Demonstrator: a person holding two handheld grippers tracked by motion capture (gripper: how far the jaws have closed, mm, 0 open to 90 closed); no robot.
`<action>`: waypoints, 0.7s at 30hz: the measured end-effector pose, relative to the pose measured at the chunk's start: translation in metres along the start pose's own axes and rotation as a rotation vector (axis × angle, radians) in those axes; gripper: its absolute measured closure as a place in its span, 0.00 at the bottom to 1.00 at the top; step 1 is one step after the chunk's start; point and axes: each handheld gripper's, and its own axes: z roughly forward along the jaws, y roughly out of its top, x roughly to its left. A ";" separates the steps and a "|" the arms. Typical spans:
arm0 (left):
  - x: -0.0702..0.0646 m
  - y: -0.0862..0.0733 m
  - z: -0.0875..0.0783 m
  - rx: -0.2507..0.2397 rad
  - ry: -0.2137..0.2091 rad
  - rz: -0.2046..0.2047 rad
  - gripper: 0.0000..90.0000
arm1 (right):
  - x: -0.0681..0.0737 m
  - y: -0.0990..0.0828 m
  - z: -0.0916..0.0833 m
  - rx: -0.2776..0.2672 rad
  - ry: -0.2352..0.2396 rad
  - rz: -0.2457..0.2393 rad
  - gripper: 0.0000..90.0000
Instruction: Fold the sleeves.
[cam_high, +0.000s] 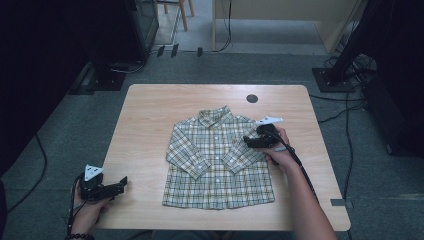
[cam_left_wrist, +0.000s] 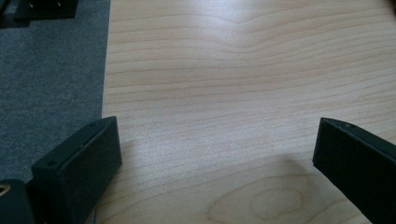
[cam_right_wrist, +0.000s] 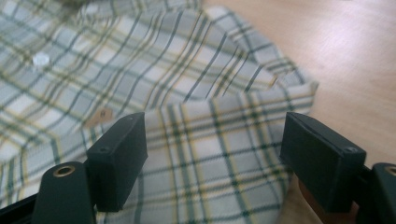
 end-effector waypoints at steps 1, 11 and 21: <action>0.000 0.000 0.000 0.000 0.000 0.001 0.02 | -0.001 0.001 0.000 -0.009 0.001 0.007 0.25; 0.001 0.000 0.000 -0.002 -0.004 -0.002 0.02 | -0.003 0.011 0.018 0.031 -0.012 -0.013 0.25; 0.001 0.000 0.000 -0.002 -0.003 -0.002 0.02 | -0.014 0.030 0.016 0.001 -0.029 0.019 0.26</action>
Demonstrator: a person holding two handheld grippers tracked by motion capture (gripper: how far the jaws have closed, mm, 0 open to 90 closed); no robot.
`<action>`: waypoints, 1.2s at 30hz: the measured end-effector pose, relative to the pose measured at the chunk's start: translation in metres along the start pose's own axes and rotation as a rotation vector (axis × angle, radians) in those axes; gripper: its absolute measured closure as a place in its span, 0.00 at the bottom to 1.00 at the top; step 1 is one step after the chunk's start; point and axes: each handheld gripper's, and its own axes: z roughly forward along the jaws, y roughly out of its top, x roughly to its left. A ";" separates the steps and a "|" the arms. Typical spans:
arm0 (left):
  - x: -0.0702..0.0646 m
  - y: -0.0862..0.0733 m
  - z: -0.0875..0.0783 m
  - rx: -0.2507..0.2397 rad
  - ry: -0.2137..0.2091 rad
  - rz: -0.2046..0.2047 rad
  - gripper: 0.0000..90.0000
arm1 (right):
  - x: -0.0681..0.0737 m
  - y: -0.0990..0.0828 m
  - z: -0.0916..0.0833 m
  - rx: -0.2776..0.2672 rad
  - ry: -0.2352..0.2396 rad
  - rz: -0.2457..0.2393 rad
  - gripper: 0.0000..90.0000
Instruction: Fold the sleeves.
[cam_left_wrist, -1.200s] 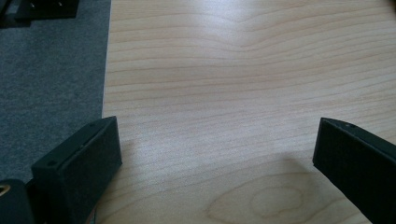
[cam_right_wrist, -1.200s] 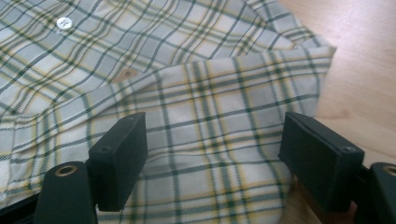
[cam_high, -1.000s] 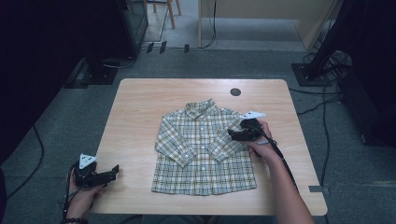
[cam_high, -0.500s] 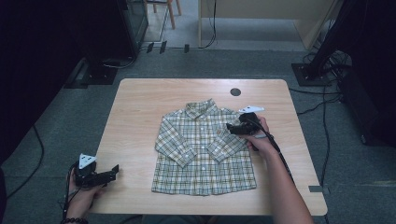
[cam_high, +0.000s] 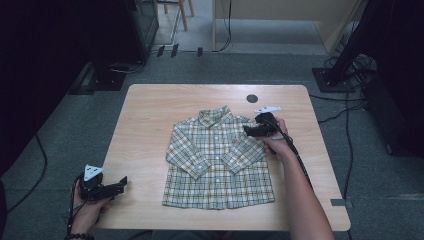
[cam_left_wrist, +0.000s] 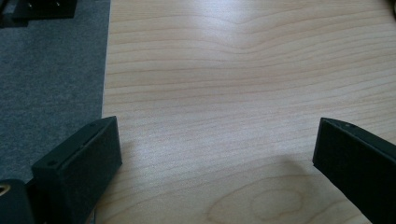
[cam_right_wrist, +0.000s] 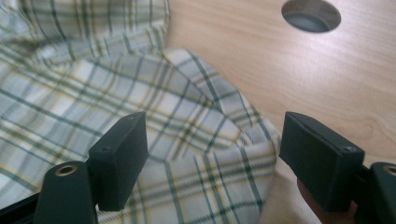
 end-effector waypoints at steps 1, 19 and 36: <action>0.000 0.000 0.000 0.000 0.001 0.000 0.02 | 0.001 0.002 0.000 -0.013 0.012 0.007 0.26; 0.000 0.000 0.000 -0.001 -0.002 -0.001 0.02 | 0.021 -0.008 0.004 0.002 -0.031 -0.065 0.25; -0.001 0.000 0.001 0.004 0.006 0.005 0.02 | 0.025 -0.031 -0.021 -0.006 0.044 -0.030 0.23</action>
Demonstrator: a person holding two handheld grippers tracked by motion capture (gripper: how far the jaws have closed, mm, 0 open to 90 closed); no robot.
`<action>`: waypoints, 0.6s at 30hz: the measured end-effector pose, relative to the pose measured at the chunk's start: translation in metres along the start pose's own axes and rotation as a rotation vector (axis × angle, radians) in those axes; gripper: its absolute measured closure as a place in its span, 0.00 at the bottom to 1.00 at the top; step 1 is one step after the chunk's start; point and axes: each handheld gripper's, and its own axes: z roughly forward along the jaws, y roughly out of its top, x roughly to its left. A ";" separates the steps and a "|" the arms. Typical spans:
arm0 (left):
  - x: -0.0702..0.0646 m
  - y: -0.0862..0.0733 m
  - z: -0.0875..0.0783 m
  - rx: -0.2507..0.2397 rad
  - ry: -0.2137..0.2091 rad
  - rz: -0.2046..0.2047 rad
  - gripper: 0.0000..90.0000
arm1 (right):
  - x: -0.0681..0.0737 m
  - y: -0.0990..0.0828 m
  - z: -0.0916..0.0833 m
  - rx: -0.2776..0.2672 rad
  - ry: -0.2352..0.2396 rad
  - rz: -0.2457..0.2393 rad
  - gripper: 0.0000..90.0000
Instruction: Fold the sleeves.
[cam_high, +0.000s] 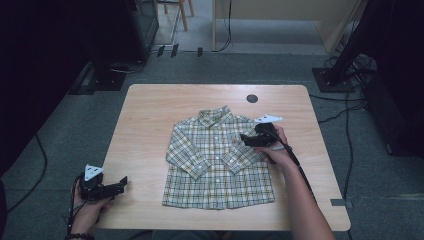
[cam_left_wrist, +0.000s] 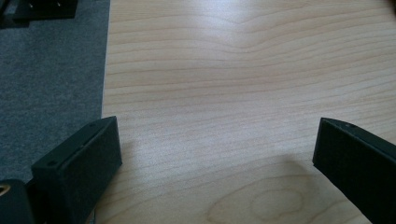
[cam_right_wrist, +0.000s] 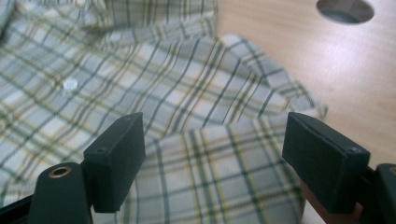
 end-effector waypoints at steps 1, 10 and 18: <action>0.000 0.000 0.000 0.001 0.001 0.002 0.02 | 0.000 -0.003 0.001 0.012 -0.006 -0.002 0.23; 0.000 0.000 0.000 -0.001 -0.001 -0.001 0.02 | 0.003 -0.013 -0.018 -0.032 -0.001 0.023 0.23; 0.000 0.000 0.000 0.001 0.002 0.003 0.02 | 0.004 -0.029 -0.017 -0.001 0.001 0.031 0.23</action>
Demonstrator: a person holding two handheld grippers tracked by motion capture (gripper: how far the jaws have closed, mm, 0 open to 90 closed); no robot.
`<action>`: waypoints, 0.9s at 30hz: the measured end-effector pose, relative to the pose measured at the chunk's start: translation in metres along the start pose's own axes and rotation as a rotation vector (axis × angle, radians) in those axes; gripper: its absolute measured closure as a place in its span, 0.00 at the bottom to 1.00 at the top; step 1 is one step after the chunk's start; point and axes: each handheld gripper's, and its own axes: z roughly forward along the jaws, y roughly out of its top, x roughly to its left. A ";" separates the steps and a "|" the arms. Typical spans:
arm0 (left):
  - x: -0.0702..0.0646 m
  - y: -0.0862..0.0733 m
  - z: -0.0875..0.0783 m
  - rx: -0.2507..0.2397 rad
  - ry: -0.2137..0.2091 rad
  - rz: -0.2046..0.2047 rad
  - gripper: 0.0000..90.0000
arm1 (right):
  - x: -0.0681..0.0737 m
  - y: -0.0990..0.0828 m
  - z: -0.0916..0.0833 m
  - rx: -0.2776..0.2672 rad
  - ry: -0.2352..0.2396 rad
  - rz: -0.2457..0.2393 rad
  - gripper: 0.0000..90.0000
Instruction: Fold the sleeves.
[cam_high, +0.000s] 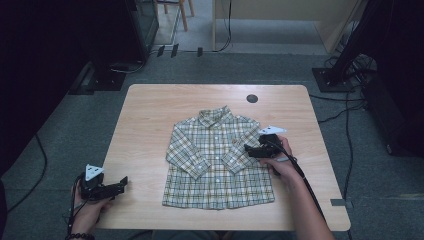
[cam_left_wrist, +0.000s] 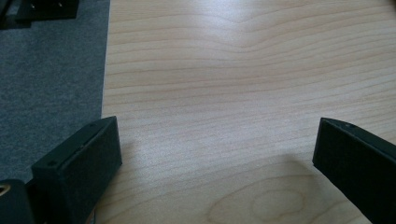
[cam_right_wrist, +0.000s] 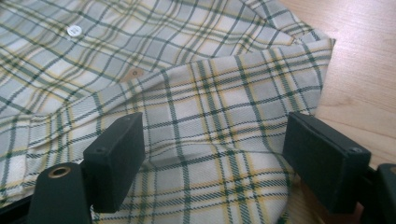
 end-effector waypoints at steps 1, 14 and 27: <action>0.000 0.000 0.000 0.000 -0.001 -0.001 0.02 | 0.001 0.000 -0.003 -0.011 -0.003 0.002 0.23; 0.000 0.000 0.000 0.000 0.002 0.001 0.02 | 0.013 -0.013 -0.018 -0.033 -0.012 -0.018 0.22; 0.000 0.000 0.000 0.001 0.002 0.005 0.02 | 0.023 -0.027 -0.038 -0.062 -0.015 -0.020 0.22</action>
